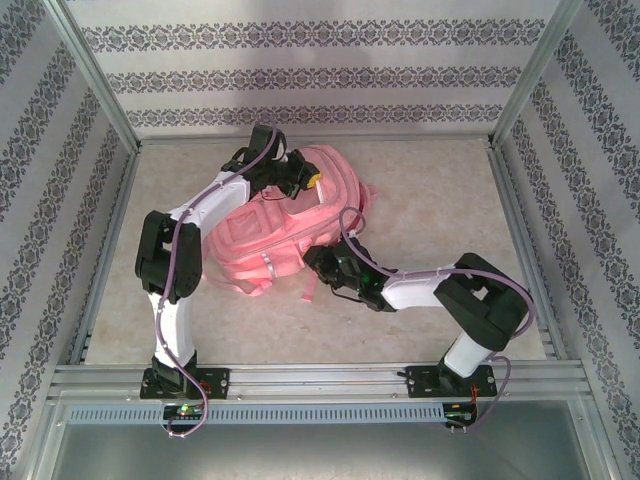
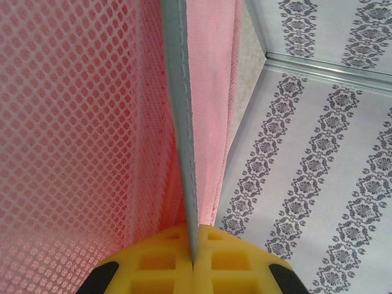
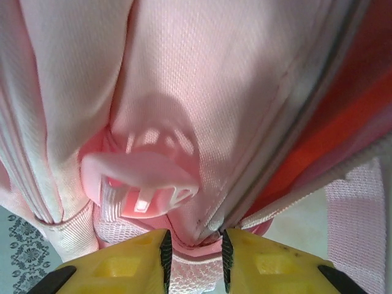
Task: Pack the student bag
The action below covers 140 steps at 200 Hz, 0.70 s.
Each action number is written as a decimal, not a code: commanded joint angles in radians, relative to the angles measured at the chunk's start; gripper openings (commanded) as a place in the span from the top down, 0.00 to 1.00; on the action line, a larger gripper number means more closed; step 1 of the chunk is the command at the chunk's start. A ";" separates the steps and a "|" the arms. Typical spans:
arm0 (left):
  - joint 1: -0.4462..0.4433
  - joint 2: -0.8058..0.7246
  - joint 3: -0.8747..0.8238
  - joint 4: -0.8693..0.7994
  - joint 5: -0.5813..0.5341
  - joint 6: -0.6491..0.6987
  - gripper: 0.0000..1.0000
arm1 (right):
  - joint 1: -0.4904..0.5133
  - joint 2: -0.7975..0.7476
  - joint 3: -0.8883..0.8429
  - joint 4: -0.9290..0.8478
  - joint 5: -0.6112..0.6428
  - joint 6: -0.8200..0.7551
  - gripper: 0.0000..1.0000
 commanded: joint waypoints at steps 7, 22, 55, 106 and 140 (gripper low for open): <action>0.007 0.007 0.042 0.082 -0.002 -0.040 1.00 | 0.008 0.044 -0.028 0.120 0.049 0.050 0.70; 0.008 0.005 0.042 0.075 -0.001 -0.036 1.00 | 0.003 0.055 -0.039 0.137 0.058 0.052 0.71; 0.008 0.006 0.042 0.063 -0.002 -0.030 1.00 | -0.002 0.062 -0.090 0.183 0.091 0.091 0.73; 0.008 0.016 0.054 0.060 0.001 -0.031 1.00 | -0.009 0.125 -0.078 0.277 0.063 0.122 0.76; 0.008 0.018 0.053 0.057 0.007 -0.029 1.00 | -0.010 0.157 -0.063 0.356 0.030 0.133 0.78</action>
